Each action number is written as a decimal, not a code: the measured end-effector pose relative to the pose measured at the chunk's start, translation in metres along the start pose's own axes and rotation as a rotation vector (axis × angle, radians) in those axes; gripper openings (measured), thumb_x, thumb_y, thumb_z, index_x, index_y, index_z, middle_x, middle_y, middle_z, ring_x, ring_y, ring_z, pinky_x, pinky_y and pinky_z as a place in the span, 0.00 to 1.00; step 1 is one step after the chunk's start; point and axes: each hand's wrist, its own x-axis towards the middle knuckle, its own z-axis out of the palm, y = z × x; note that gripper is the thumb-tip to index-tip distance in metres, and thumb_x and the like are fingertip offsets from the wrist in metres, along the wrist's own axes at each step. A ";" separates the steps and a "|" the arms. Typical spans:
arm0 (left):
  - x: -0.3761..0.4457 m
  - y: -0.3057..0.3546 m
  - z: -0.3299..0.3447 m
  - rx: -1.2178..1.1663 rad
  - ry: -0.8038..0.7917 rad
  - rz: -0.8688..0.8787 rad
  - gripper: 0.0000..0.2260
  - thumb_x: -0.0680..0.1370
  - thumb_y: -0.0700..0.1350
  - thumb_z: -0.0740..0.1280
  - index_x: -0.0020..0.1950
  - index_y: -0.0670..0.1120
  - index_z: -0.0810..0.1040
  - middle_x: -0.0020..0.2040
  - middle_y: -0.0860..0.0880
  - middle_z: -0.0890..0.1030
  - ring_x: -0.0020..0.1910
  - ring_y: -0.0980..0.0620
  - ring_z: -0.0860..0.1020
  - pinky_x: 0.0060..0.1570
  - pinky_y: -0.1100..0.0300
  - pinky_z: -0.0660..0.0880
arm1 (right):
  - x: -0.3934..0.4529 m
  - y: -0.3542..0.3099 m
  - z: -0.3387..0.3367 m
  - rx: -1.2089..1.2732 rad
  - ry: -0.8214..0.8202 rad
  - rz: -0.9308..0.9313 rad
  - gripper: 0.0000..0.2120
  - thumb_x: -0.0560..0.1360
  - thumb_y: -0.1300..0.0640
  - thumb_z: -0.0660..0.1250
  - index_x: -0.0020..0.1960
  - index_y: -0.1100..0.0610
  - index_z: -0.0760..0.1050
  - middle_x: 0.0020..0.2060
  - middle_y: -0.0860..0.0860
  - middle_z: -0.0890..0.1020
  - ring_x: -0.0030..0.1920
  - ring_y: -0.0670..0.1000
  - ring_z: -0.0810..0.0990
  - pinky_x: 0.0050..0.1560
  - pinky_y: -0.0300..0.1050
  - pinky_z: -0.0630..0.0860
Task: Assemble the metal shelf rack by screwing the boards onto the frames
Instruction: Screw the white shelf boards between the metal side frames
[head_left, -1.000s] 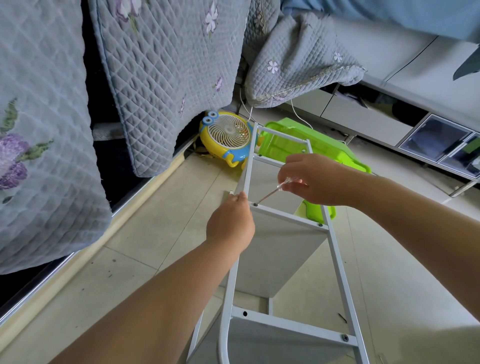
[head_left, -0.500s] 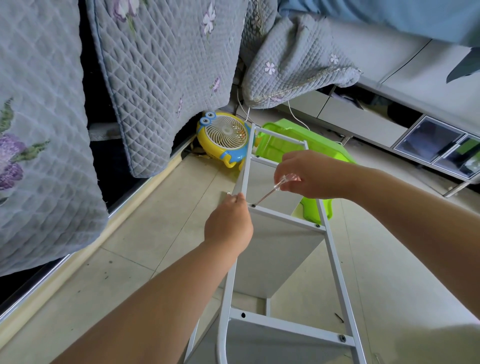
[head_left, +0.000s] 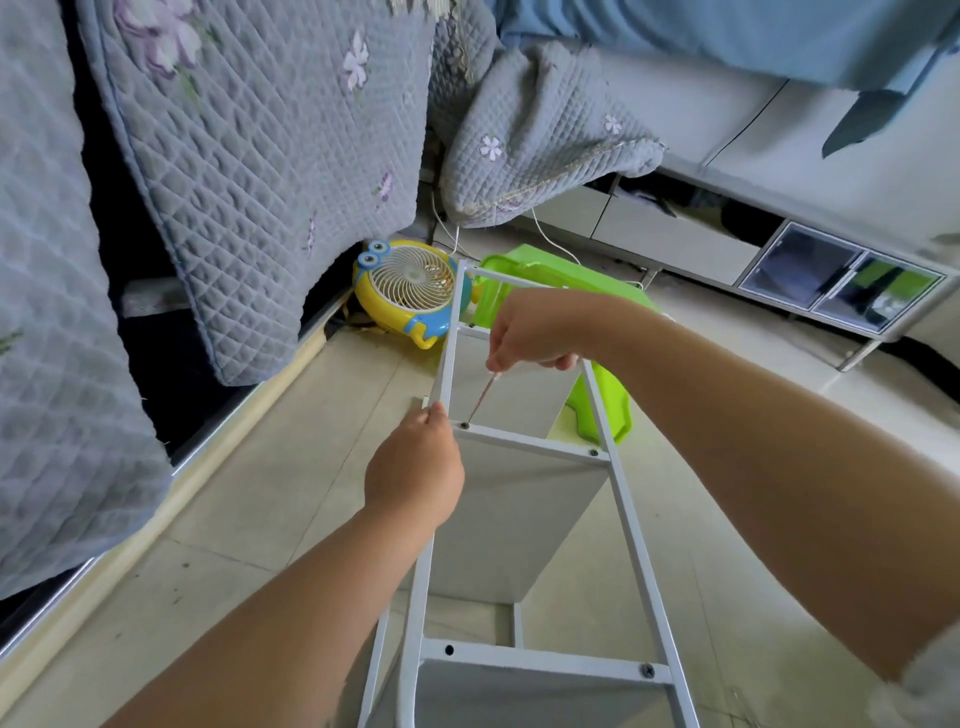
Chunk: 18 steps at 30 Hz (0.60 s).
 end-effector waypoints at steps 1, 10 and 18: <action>-0.001 0.000 0.000 -0.004 0.009 0.008 0.18 0.81 0.40 0.50 0.71 0.43 0.62 0.63 0.47 0.71 0.59 0.46 0.73 0.47 0.57 0.70 | -0.002 0.000 0.000 -0.119 0.003 -0.041 0.16 0.78 0.53 0.61 0.59 0.63 0.75 0.35 0.56 0.77 0.34 0.54 0.76 0.36 0.40 0.70; -0.002 0.001 -0.001 -0.106 0.042 0.008 0.18 0.82 0.42 0.50 0.72 0.44 0.63 0.64 0.47 0.73 0.60 0.47 0.73 0.51 0.57 0.70 | -0.007 0.003 0.009 -0.343 0.016 -0.161 0.13 0.79 0.54 0.57 0.48 0.60 0.77 0.32 0.51 0.71 0.38 0.52 0.71 0.39 0.41 0.68; -0.010 0.002 -0.005 -0.157 0.025 -0.005 0.19 0.82 0.41 0.50 0.74 0.44 0.61 0.67 0.48 0.71 0.64 0.48 0.70 0.58 0.58 0.68 | 0.002 0.015 0.011 0.182 -0.254 0.143 0.13 0.79 0.58 0.57 0.41 0.62 0.76 0.20 0.49 0.64 0.17 0.46 0.60 0.20 0.32 0.57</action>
